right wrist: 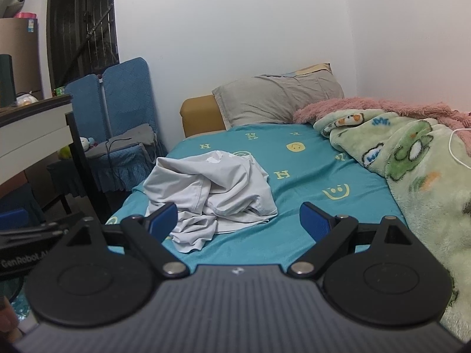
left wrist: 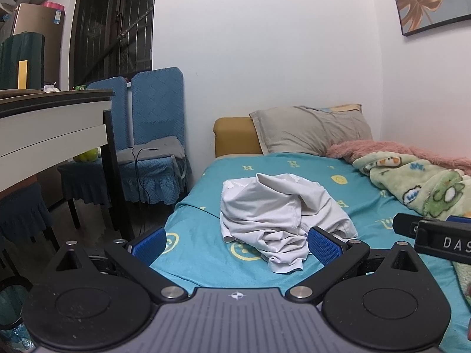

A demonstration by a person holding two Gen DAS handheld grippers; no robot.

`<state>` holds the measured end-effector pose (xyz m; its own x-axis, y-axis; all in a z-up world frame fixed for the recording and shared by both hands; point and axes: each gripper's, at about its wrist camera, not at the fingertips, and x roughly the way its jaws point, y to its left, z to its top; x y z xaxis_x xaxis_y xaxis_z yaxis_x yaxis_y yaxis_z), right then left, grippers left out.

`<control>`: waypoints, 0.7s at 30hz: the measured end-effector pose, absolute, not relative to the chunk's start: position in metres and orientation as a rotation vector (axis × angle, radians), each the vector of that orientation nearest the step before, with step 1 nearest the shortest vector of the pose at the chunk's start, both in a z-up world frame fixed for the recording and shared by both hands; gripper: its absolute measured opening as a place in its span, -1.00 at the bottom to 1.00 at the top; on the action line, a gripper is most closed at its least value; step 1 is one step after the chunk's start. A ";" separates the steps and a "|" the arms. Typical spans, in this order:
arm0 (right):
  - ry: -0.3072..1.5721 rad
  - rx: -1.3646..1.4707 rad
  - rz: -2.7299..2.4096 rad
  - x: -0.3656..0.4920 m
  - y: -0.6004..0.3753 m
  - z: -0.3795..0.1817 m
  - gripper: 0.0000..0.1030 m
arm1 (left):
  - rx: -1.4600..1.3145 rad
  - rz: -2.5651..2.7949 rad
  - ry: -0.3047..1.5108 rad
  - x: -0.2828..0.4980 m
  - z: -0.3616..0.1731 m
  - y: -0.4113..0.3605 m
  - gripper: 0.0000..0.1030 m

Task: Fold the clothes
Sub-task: 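Move both grippers toward the crumpled white T-shirt on the bed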

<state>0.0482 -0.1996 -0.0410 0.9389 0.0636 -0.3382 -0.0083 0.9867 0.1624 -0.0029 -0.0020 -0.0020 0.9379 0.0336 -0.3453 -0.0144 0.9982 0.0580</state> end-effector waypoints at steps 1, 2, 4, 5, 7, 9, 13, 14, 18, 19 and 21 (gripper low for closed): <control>0.350 0.161 0.035 0.048 -0.200 -0.041 0.77 | 0.057 0.023 0.354 -0.002 -0.003 -0.003 1.00; 0.351 0.162 0.034 0.048 -0.200 -0.041 0.77 | 0.058 0.021 0.356 -0.001 -0.004 -0.003 1.00; 0.356 0.162 0.031 0.049 -0.201 -0.041 0.77 | 0.058 0.018 0.359 -0.001 -0.006 -0.004 1.00; 0.358 0.164 0.030 0.049 -0.201 -0.042 0.77 | 0.058 0.016 0.360 -0.001 -0.006 -0.004 1.00; 0.360 0.166 0.029 0.050 -0.201 -0.042 0.77 | 0.058 0.014 0.362 -0.001 -0.007 -0.004 1.00; 0.359 0.168 0.027 0.049 -0.201 -0.042 0.77 | 0.061 0.014 0.366 -0.001 -0.008 -0.005 1.00; 0.378 0.193 0.005 0.050 -0.203 -0.040 0.77 | 0.050 0.006 0.381 0.003 -0.014 -0.003 1.00; 0.381 0.209 0.003 0.049 -0.204 -0.038 0.77 | 0.042 0.002 0.389 0.004 -0.016 -0.003 1.00; 0.379 0.195 -0.010 0.050 -0.205 -0.041 0.77 | 0.011 -0.002 0.429 0.016 -0.026 -0.003 1.00; 0.385 0.198 -0.013 0.052 -0.206 -0.042 0.77 | 0.003 -0.003 0.436 0.019 -0.028 -0.003 1.00; 0.390 0.203 -0.017 0.056 -0.208 -0.044 0.77 | -0.002 0.002 0.445 0.024 -0.034 -0.004 1.00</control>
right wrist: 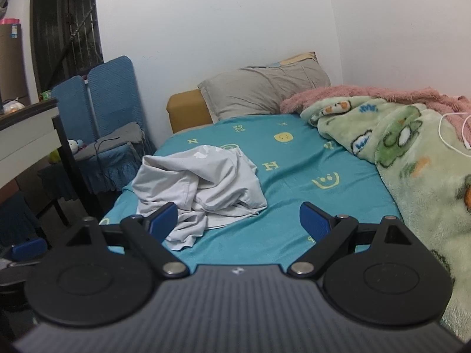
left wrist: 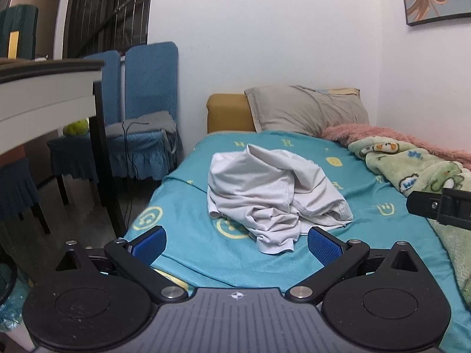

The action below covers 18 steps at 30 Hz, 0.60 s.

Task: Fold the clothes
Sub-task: 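Move both grippers toward the crumpled white T-shirt on the bed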

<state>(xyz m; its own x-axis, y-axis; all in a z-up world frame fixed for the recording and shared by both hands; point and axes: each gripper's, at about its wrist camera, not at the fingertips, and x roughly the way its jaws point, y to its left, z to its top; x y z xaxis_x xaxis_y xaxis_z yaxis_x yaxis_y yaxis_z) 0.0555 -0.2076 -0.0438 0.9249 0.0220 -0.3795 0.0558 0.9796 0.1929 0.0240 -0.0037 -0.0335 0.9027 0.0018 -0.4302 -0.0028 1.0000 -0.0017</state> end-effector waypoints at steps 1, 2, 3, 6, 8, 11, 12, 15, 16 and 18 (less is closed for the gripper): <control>0.390 0.204 -0.018 0.057 -0.208 -0.044 0.77 | -0.002 0.006 0.448 0.026 -0.036 -0.004 1.00; 0.387 0.204 -0.018 0.058 -0.208 -0.044 0.77 | 0.001 0.010 0.451 0.027 -0.039 -0.003 1.00; 0.384 0.202 -0.018 0.058 -0.209 -0.044 0.77 | 0.002 0.013 0.453 0.028 -0.042 -0.003 1.00; 0.372 0.196 -0.015 0.058 -0.209 -0.043 0.77 | 0.006 0.036 0.459 0.029 -0.051 0.000 1.00; 0.367 0.194 -0.014 0.059 -0.209 -0.042 0.77 | -0.002 0.040 0.468 0.031 -0.055 0.002 1.00; 0.365 0.200 -0.013 0.059 -0.211 -0.041 0.77 | -0.012 0.030 0.470 0.032 -0.057 0.003 1.00; 0.366 0.204 -0.014 0.060 -0.211 -0.040 0.77 | -0.010 0.029 0.470 0.032 -0.057 0.002 1.00; 0.377 0.222 -0.025 0.059 -0.214 -0.038 0.77 | 0.011 0.023 0.469 0.032 -0.058 -0.003 1.00; 0.381 0.230 -0.029 0.059 -0.216 -0.038 0.77 | 0.017 0.021 0.468 0.032 -0.059 -0.005 1.00; 0.388 0.243 -0.038 0.058 -0.219 -0.037 0.77 | 0.026 0.015 0.478 0.034 -0.061 -0.009 1.00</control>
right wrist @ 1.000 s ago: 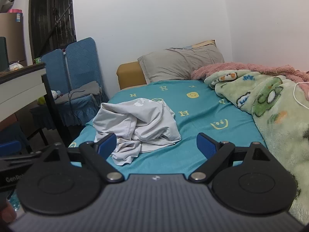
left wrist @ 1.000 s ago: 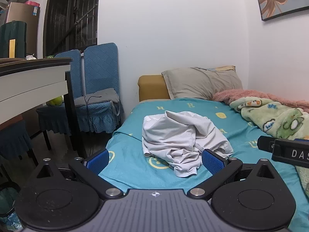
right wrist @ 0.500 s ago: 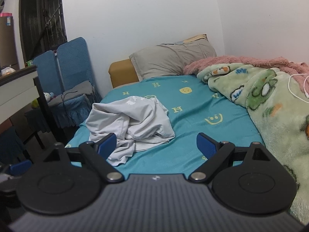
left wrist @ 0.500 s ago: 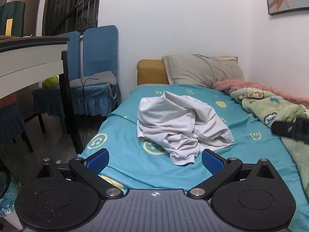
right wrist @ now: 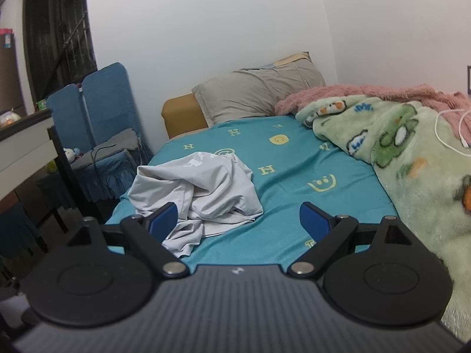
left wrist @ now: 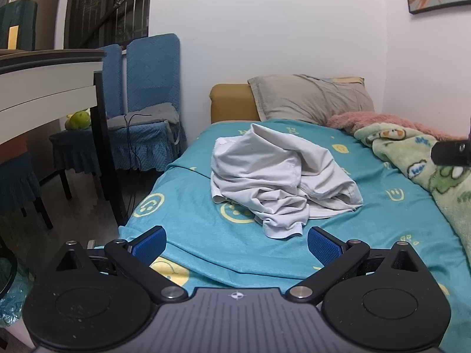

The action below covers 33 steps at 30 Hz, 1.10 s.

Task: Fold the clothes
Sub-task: 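Move both grippers toward the crumpled white T-shirt on the bed, then grasp the white T-shirt with the left gripper and lift it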

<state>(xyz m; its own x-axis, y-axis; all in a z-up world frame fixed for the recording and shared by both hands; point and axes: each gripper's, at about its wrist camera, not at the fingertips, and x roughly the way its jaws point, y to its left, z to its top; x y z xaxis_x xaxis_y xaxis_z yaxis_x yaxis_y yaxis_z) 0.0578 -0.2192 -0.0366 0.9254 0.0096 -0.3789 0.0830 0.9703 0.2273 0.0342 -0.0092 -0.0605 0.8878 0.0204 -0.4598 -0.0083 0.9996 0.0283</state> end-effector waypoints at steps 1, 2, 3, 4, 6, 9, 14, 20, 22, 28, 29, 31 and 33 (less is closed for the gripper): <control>0.394 0.244 -0.045 0.058 -0.220 -0.036 0.77 | 0.028 0.012 0.487 0.036 -0.062 -0.011 1.00; 0.400 0.241 -0.052 0.058 -0.221 -0.036 0.77 | 0.028 0.011 0.495 0.038 -0.063 -0.012 1.00; 0.405 0.240 -0.057 0.059 -0.222 -0.036 0.77 | 0.025 0.011 0.500 0.039 -0.064 -0.013 1.00; 0.410 0.240 -0.061 0.059 -0.223 -0.036 0.77 | 0.020 0.011 0.504 0.040 -0.065 -0.013 1.00; 0.417 0.238 -0.068 0.059 -0.224 -0.036 0.77 | 0.006 0.008 0.510 0.041 -0.065 -0.013 1.00; 0.428 0.229 -0.077 0.058 -0.224 -0.035 0.77 | 0.002 0.002 0.506 0.041 -0.066 -0.015 1.00; 0.432 0.248 -0.085 0.057 -0.228 -0.033 0.77 | -0.006 -0.031 0.572 0.062 -0.078 -0.025 0.99; 0.466 0.283 -0.115 0.062 -0.239 -0.037 0.77 | 0.051 -0.051 0.554 0.112 -0.089 -0.049 0.96; 0.470 0.297 -0.128 0.063 -0.243 -0.040 0.77 | 0.077 -0.057 0.525 0.135 -0.090 -0.058 0.91; 0.475 0.317 -0.155 0.075 -0.254 -0.046 0.77 | 0.019 -0.063 0.530 0.214 -0.095 -0.073 0.61; 0.477 0.316 -0.160 0.079 -0.257 -0.047 0.77 | -0.008 -0.062 0.543 0.225 -0.096 -0.073 0.53; 0.482 0.331 -0.175 0.086 -0.262 -0.051 0.77 | -0.045 -0.060 0.568 0.245 -0.100 -0.071 0.39; 0.497 0.348 -0.176 0.094 -0.267 -0.056 0.77 | -0.033 -0.059 0.586 0.259 -0.105 -0.070 -0.32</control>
